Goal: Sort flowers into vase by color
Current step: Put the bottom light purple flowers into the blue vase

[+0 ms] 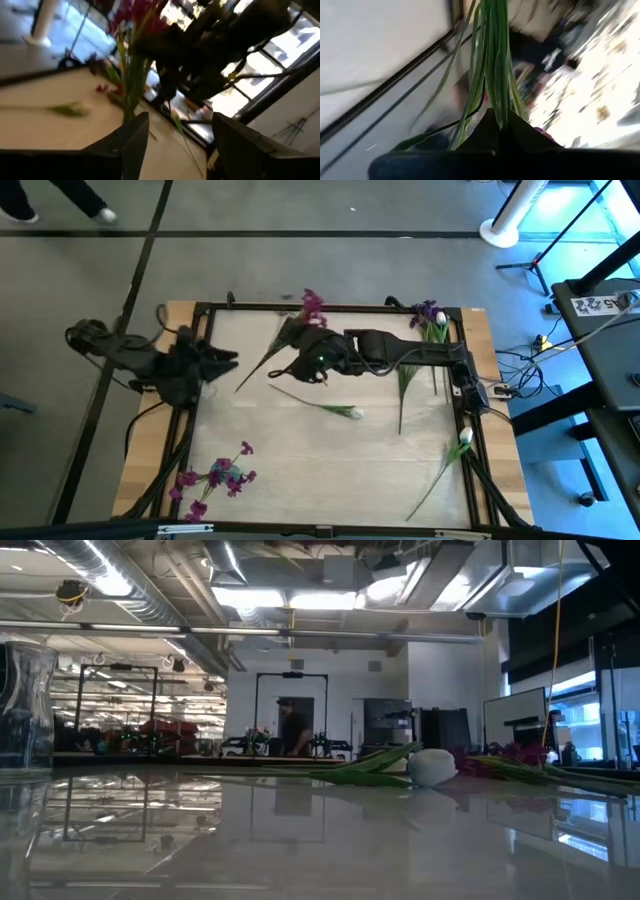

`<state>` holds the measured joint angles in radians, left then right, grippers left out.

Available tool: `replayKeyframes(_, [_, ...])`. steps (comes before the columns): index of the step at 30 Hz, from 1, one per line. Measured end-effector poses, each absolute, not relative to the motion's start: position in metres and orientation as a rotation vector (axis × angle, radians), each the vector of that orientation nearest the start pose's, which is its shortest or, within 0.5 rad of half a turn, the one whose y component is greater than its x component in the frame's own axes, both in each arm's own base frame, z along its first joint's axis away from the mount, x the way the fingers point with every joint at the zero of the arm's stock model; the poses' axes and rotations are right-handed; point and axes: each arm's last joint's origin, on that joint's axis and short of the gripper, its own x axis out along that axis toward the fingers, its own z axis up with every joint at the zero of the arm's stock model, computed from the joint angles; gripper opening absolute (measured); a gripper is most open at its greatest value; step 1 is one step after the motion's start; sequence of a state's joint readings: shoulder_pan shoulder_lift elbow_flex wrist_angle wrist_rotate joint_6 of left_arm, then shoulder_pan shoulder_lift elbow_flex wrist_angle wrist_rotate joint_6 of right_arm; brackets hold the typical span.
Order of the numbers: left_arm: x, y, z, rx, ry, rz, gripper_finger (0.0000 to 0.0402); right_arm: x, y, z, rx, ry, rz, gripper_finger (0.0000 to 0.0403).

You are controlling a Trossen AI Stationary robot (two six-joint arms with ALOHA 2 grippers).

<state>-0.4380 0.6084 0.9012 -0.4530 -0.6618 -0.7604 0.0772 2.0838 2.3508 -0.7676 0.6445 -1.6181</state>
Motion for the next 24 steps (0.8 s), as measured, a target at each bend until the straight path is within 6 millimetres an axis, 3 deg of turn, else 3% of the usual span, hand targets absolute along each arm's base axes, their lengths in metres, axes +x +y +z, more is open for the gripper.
replayKeyframes(4, [0.124,-0.025,0.362,-0.733,0.101,0.277,0.0212,0.459,0.022,0.416,-1.723,0.679,-0.038,0.0008])
replayKeyframes(8, [0.137,-0.018,0.357,-0.742,0.146,0.277,0.0212,0.460,0.029,0.413,-1.727,0.632,0.034,0.0010])
replayKeyframes(19, [0.184,-0.001,0.348,-0.736,0.243,0.126,0.0210,0.463,0.031,0.407,-1.754,0.642,0.040,0.0012])
replayKeyframes(24, [0.188,0.003,0.345,-0.735,0.254,0.144,0.0176,0.463,0.035,0.407,-1.727,0.618,0.055,0.0025])
